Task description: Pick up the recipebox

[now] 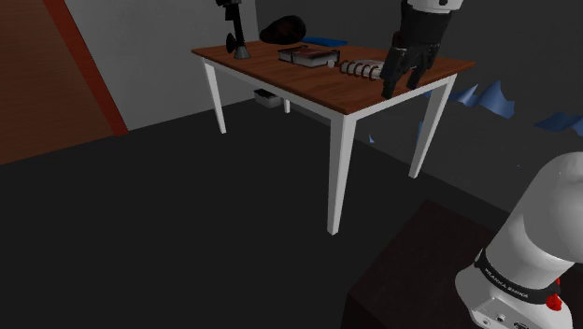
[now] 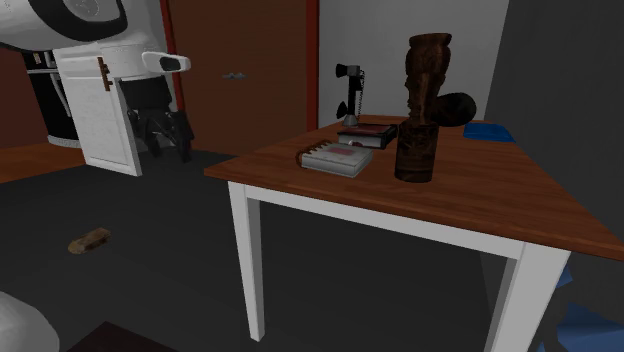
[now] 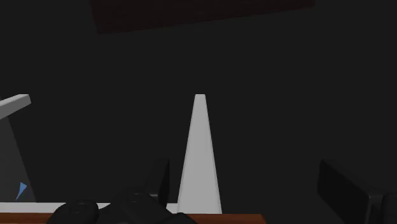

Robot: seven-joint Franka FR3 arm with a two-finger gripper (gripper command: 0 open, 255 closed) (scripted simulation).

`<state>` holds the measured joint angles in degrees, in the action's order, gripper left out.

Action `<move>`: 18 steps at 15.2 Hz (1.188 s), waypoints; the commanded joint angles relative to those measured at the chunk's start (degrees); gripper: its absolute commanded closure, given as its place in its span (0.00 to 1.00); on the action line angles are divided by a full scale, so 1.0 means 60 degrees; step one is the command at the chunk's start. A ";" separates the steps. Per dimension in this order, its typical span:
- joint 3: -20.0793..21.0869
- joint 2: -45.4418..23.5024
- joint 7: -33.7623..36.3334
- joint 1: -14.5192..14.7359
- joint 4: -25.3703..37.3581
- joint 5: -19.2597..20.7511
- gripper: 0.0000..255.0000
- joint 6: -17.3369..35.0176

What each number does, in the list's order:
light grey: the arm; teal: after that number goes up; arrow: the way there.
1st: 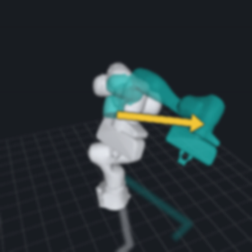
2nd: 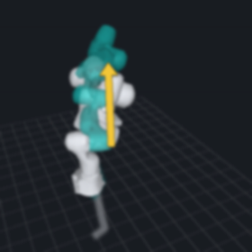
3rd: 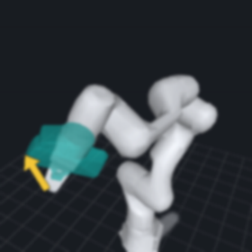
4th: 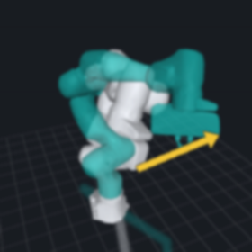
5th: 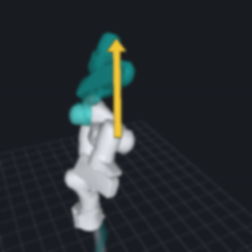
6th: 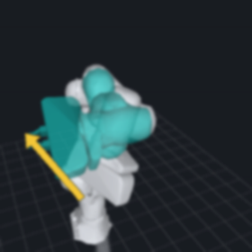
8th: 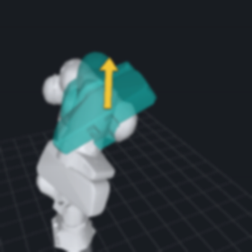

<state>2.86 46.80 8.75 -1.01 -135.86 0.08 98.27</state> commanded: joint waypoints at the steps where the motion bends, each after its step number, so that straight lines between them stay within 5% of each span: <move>1: 0.0000 0.0000 0.0000 0.0000 0.0000 0.0000 0.00 0.0000; 18: 0.0547 -0.5084 0.0342 -0.1780 0.3293 0.4257 0.00 0.1670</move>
<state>6.05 17.97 10.56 -11.07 -117.37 23.81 107.93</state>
